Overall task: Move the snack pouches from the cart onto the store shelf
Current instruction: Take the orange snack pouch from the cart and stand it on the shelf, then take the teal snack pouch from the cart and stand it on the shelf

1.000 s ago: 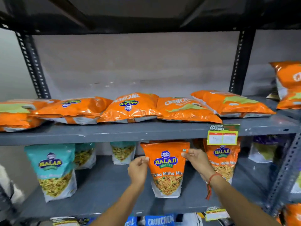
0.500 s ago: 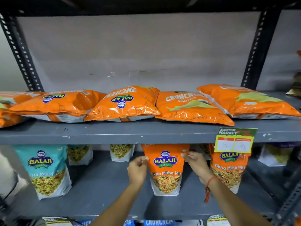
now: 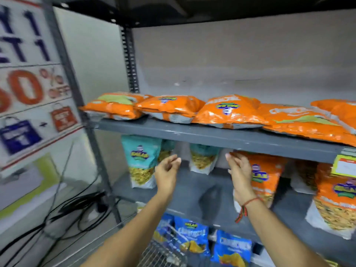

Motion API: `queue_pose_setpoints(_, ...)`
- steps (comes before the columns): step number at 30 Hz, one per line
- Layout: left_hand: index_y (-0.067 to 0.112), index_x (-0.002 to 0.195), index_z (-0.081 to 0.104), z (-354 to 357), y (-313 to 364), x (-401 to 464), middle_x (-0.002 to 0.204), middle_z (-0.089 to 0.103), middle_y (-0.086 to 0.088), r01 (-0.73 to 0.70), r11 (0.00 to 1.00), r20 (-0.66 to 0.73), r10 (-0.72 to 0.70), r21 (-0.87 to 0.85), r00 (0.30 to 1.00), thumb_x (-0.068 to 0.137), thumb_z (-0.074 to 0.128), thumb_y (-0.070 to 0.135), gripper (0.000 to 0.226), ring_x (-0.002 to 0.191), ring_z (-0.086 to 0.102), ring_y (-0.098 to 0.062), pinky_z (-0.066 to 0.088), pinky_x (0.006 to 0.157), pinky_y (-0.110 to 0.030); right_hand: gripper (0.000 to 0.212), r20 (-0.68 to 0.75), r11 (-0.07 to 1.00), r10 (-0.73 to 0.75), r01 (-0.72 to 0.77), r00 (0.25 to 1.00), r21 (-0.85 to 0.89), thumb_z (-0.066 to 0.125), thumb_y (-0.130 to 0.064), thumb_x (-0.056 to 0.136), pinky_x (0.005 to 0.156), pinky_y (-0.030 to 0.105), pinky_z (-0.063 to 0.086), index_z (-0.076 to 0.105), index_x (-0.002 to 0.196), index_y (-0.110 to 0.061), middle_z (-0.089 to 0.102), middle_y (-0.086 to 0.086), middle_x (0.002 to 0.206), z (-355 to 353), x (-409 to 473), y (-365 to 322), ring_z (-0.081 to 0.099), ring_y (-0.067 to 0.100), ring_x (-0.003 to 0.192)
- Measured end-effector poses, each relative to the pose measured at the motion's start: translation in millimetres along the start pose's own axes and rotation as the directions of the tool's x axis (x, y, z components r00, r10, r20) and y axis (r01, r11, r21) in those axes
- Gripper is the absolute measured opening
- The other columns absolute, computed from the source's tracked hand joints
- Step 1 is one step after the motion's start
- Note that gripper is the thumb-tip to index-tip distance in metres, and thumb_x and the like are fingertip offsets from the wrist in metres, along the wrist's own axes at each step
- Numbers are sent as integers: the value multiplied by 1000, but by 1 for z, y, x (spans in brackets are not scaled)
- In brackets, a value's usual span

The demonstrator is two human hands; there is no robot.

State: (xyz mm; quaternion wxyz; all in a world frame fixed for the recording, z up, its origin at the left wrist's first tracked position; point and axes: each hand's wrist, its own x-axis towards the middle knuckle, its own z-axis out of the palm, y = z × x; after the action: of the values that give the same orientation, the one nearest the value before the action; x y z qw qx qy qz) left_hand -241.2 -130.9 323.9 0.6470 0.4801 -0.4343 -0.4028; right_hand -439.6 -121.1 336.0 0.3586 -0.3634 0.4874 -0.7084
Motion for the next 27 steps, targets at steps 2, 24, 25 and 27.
queue_pose_setpoints(2, -3, 109, 66, -50, 19, -1, 98, 68, -13, -46, 999, -86, 48, 17, 995, 85, 66, 3, 25, 80, 62, -11, 51, 78, -26, 39, 172, 999, 33, -33, 984, -3, 65, -19, 87, 86, 29, 43, 53, 124, -18, 63, 5, 113, 48, -28, -3, 57, 12, 97)
queue_pose_setpoints(24, 6, 98, 73, -380, -218, -243, 101, 76, -16, 970, 238, -620, -753, 58, 222, 80, 65, 24, 27, 87, 72, -24, 60, 80, -35, 63, 486, 531, 847, 337, -215, -778, 61, 14, 81, 71, 11, 49, 32, 136, 9, 50, 16, 120, 235, -251, 345, 50, 28, 112)
queue_pose_setpoints(25, 6, 103, 71, -375, -229, -251, 103, 75, -17, 972, 236, -596, -782, -8, 185, 79, 66, 20, 29, 92, 72, -27, 60, 81, -36, 60, 434, 482, 876, 349, -210, -804, 61, 12, 82, 69, 8, 51, 34, 135, 7, 49, 13, 121, 228, -255, 367, 51, 25, 111)
queue_pose_setpoints(27, 8, 114, 65, -372, -248, -255, 100, 73, -15, 958, 273, -612, -774, -87, 165, 76, 71, 14, 39, 92, 69, -27, 56, 74, -29, 48, 376, 420, 907, 340, -188, -841, 63, 3, 85, 80, 15, 55, 42, 128, -1, 49, 10, 128, 219, -264, 398, 61, 18, 106)
